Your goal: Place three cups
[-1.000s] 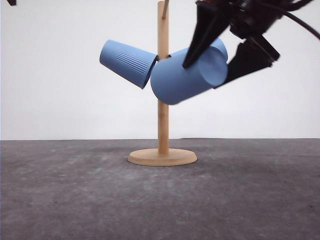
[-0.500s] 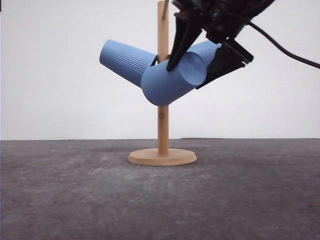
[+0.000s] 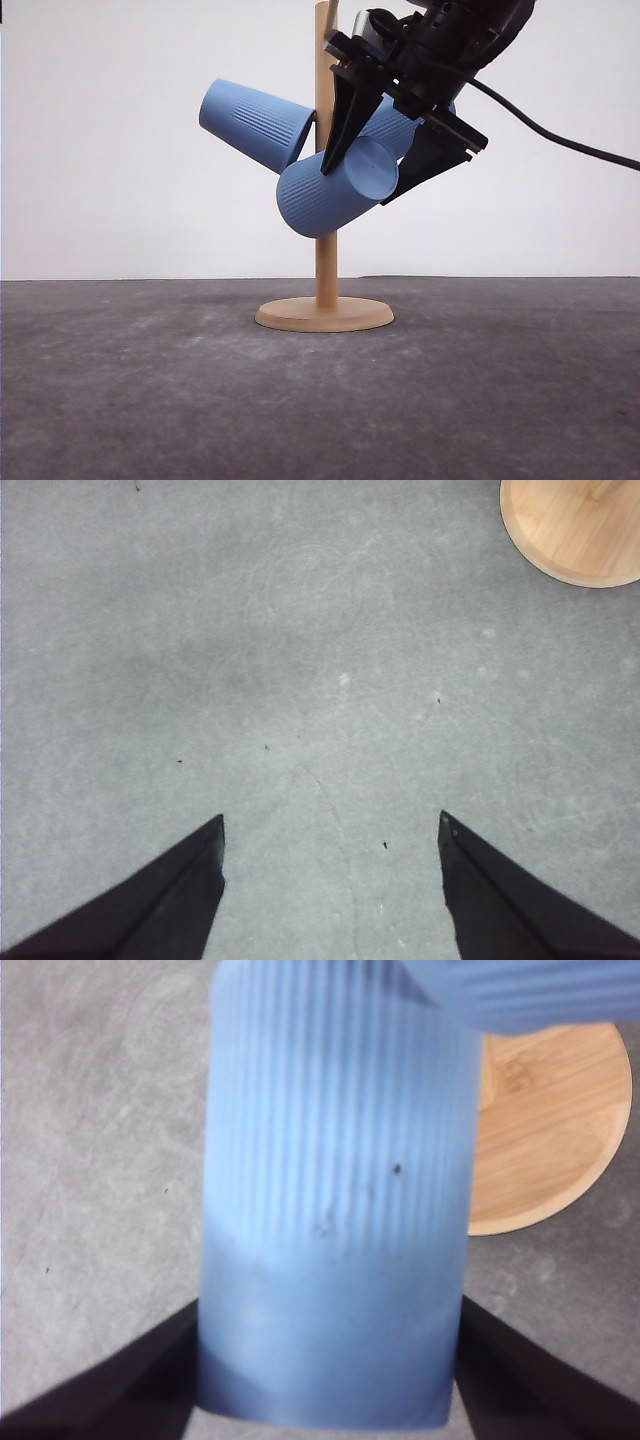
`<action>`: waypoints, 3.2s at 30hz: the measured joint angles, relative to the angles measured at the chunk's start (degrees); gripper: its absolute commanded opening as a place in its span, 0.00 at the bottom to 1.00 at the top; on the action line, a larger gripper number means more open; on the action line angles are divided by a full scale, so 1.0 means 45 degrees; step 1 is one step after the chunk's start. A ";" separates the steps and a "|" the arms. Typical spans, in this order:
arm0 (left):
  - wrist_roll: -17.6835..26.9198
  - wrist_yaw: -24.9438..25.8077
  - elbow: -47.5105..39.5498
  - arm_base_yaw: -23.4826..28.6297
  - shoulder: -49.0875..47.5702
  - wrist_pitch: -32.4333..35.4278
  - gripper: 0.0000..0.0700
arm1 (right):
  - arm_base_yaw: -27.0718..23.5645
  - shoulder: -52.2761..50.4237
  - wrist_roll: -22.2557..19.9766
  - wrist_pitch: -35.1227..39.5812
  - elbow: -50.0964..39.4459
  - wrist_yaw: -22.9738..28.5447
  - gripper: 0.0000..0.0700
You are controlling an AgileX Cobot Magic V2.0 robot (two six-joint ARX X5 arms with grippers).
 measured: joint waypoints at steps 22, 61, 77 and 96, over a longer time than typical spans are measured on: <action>-0.0043 0.0000 0.0000 0.0000 0.0000 -0.0170 0.56 | -0.0862 -0.1633 -0.0311 -0.0594 0.0500 -0.0772 0.73; -0.0267 0.3051 -0.5523 0.1072 -0.3153 0.3034 0.56 | -0.4629 -1.1717 -0.3968 -0.2186 -0.6863 0.1239 0.73; -0.0238 0.3070 -0.5523 0.1073 -0.3147 0.3429 0.00 | -0.4629 -1.1749 -0.2736 -0.1613 -0.6863 0.1530 0.02; 0.0506 0.2738 -0.7157 0.1431 -0.5158 0.5707 0.00 | -0.4629 -1.1758 -0.2628 -0.1375 -0.6863 0.1530 0.02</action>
